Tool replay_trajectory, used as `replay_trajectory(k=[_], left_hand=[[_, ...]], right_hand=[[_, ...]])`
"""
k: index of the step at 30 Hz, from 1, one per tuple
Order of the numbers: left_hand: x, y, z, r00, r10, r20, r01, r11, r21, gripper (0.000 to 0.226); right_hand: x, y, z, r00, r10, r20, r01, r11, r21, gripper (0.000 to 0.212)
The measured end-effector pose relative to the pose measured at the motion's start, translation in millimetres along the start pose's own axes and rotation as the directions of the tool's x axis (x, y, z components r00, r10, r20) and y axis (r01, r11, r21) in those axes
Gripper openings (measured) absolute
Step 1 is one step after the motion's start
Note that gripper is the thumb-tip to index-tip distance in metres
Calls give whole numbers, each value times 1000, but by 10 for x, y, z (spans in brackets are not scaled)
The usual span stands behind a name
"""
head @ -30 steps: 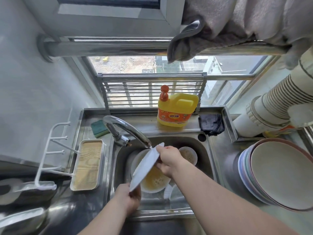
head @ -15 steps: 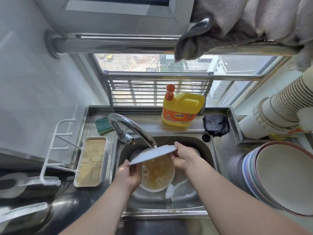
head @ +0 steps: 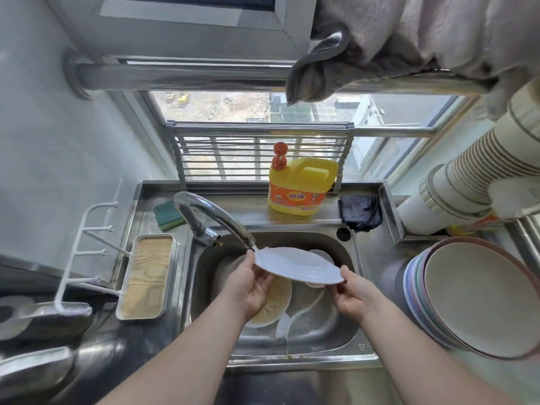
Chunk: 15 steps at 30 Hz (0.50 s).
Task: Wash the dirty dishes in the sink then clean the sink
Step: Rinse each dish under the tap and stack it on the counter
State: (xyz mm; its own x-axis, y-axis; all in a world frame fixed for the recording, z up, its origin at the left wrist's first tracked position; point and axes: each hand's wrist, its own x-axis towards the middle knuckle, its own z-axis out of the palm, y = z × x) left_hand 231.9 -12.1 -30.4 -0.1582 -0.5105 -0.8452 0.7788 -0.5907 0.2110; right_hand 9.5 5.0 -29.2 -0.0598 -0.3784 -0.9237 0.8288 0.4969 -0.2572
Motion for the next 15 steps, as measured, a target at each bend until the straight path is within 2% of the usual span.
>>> replay_trajectory(k=[5, 9, 11, 15], left_hand=[[-133, -83, -141, 999, 2, 33, -11, 962, 274, 33], [-288, -61, -363, 990, -48, 131, -10, 911, 412, 28], [-350, -36, -456, 984, -89, 153, 7, 884, 467, 24], [-380, 6, -649, 995, -65, 81, 10, 832, 554, 23]], right_hand=[[49, 65, -258, 999, -10, -42, 6, 996, -92, 34], [102, 179, -424, 998, -5, -66, -9, 977, -213, 28], [103, 245, -470, 999, 11, -33, -20, 960, -281, 26], [117, 338, -495, 1000, 7, 27, 3, 926, -377, 25]])
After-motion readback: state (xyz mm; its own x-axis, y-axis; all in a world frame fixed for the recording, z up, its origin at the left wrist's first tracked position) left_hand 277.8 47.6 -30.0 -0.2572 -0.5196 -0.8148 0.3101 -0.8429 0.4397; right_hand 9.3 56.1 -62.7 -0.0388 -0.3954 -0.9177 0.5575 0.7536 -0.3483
